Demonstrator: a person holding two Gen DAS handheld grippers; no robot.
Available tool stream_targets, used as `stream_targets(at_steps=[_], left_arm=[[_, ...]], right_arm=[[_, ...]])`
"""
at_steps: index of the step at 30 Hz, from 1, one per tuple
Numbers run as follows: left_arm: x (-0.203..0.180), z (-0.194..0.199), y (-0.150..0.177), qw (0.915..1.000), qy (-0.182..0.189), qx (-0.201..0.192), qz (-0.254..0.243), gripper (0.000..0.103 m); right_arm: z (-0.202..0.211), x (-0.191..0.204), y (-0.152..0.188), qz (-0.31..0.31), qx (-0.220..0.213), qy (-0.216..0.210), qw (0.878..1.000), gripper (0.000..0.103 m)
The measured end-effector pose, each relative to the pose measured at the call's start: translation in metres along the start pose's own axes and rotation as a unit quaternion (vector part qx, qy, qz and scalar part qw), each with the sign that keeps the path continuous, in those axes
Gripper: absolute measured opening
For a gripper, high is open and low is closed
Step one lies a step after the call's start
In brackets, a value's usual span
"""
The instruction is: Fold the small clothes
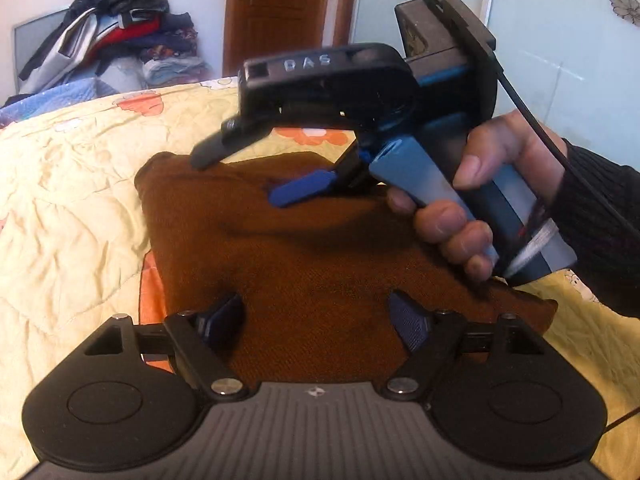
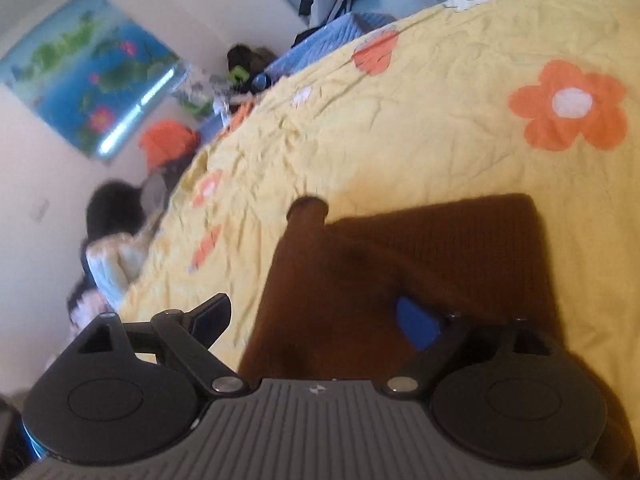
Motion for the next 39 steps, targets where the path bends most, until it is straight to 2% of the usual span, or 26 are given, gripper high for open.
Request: stream_targets(at_steps=[3,5,7,9,11,13,14,17,19,21,22,23,24,25,26,27,29,33,35,37,39], left_arm=[[0.011,0.014,-0.003,0.9995,0.019,-0.003,0.024,0.081],[0.023,0.031,-0.004,0.9976,0.036,-0.022,0.056,0.082],[0.045,0.042,-0.008,0.9929,0.043,-0.040,0.103,0.082],[0.075,0.035,-0.017,0.9859,0.039,-0.034,0.159,0.083],[0.104,0.015,-0.026,0.9760,0.022,-0.008,0.216,0.083],[0.125,-0.013,-0.033,0.9643,0.021,0.029,0.262,0.082],[0.132,-0.022,-0.039,0.9624,0.023,0.023,0.270,0.082],[0.136,-0.040,-0.055,0.9626,0.021,0.033,0.268,0.082],[0.137,-0.054,-0.065,0.9619,0.038,0.045,0.267,0.082],[0.131,-0.067,-0.073,0.9655,0.034,0.049,0.253,0.081],[0.127,-0.073,-0.079,0.9684,0.025,0.049,0.243,0.073],[0.124,-0.075,-0.081,0.9711,0.013,0.051,0.233,0.059],[0.123,-0.074,-0.084,0.9745,-0.003,0.048,0.219,0.054],[0.119,-0.080,-0.082,0.9775,-0.011,0.044,0.206,0.039],[0.117,-0.078,-0.080,0.9801,-0.012,0.042,0.194,0.031],[0.114,-0.078,-0.080,0.9828,-0.017,0.035,0.181,0.029],[0.108,-0.071,-0.081,0.9876,-0.029,0.019,0.153,0.018],[0.106,-0.060,-0.105,0.9903,-0.032,-0.016,0.134,0.017],[0.107,-0.067,-0.122,0.9919,-0.048,-0.027,0.115,0.017],[0.106,-0.083,-0.128,0.9930,-0.084,-0.023,0.079,0.019],[0.106,-0.088,-0.122,0.9914,-0.104,-0.007,0.080,0.020]], right_arm=[[0.005,0.003,0.003,0.013,0.001,0.009,1.000,0.088],[0.027,0.012,0.021,0.006,-0.008,0.021,1.000,0.090],[0.068,0.014,0.040,0.001,-0.046,0.003,0.999,0.095],[0.110,0.008,0.051,0.000,-0.089,0.003,0.996,0.101],[0.134,-0.011,0.051,-0.013,-0.114,0.045,0.992,0.101],[0.141,-0.037,0.044,-0.046,-0.106,0.095,0.989,0.094],[0.140,-0.049,0.040,-0.059,-0.093,0.109,0.988,0.093],[0.121,-0.073,0.031,-0.079,-0.060,0.108,0.989,0.086],[0.102,-0.071,0.020,-0.073,-0.043,0.071,0.994,0.086],[0.082,-0.069,0.009,-0.069,-0.019,0.041,0.997,0.086],[0.073,-0.067,0.002,-0.059,-0.010,0.030,0.998,0.086],[0.063,-0.064,-0.003,-0.048,-0.002,0.024,0.999,0.086],[0.056,-0.060,-0.007,-0.037,0.000,0.023,0.999,0.083],[0.052,-0.056,-0.010,-0.027,0.003,0.023,0.999,0.070],[0.045,-0.054,-0.013,-0.013,0.011,0.027,0.999,0.053],[0.041,-0.050,-0.011,0.003,0.032,0.037,0.999,0.024],[0.035,-0.047,-0.009,0.034,0.039,0.034,0.998,0.025],[0.046,-0.041,-0.024,0.049,0.003,0.021,0.999,0.023],[0.048,-0.043,-0.039,0.045,-0.018,0.018,0.999,0.022],[0.042,-0.051,-0.052,0.033,-0.033,0.045,0.998,0.021],[0.032,-0.062,-0.056,0.012,-0.031,0.084,0.996,0.029]])
Point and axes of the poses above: each gripper's, at about its wrist camera, not at the fingertips, and z roughly against the way its jaws point, x to its left, y to its underside, the point moved 2 cm from there along -z, roughly the way its jaws point, and after that the axes turned 4 degrees about z, right-handed, at the moved point
